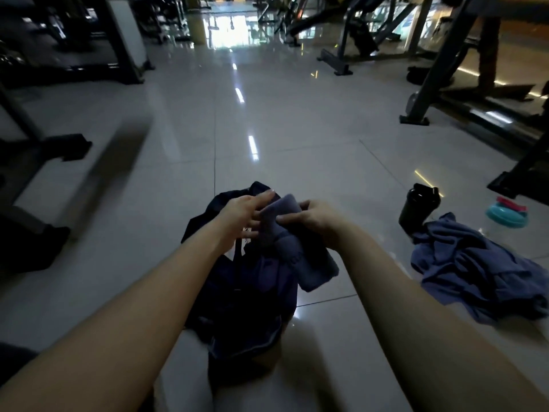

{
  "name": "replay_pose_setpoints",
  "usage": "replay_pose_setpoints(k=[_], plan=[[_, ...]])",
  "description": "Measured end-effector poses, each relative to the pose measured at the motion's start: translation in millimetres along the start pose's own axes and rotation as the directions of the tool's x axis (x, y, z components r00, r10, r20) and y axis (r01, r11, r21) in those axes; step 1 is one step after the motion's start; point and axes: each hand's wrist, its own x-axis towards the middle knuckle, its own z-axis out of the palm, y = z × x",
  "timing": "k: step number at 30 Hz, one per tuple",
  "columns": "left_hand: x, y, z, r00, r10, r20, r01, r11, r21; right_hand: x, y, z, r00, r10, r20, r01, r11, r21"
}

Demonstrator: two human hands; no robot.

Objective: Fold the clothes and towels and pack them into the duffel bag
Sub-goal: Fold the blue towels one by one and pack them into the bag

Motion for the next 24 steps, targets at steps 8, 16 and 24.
replay_pose_setpoints(k=[8, 16, 24], plan=[[5, -26, -16, 0.981, 0.020, 0.195, -0.021, 1.000, 0.005, 8, 25, 18, 0.980, -0.196, -0.043, 0.188, 0.971, -0.146], [6, -53, -13, 0.996, 0.056, 0.074, -0.055, 0.998, -0.005, 12, 42, 25, 0.990, -0.133, 0.036, 0.137, 0.977, -0.163], [8, -69, -21, 0.994, 0.092, 0.050, -0.090, 0.995, -0.034, 11, 55, 17, 0.986, -0.060, 0.159, 0.075, 0.993, -0.088]])
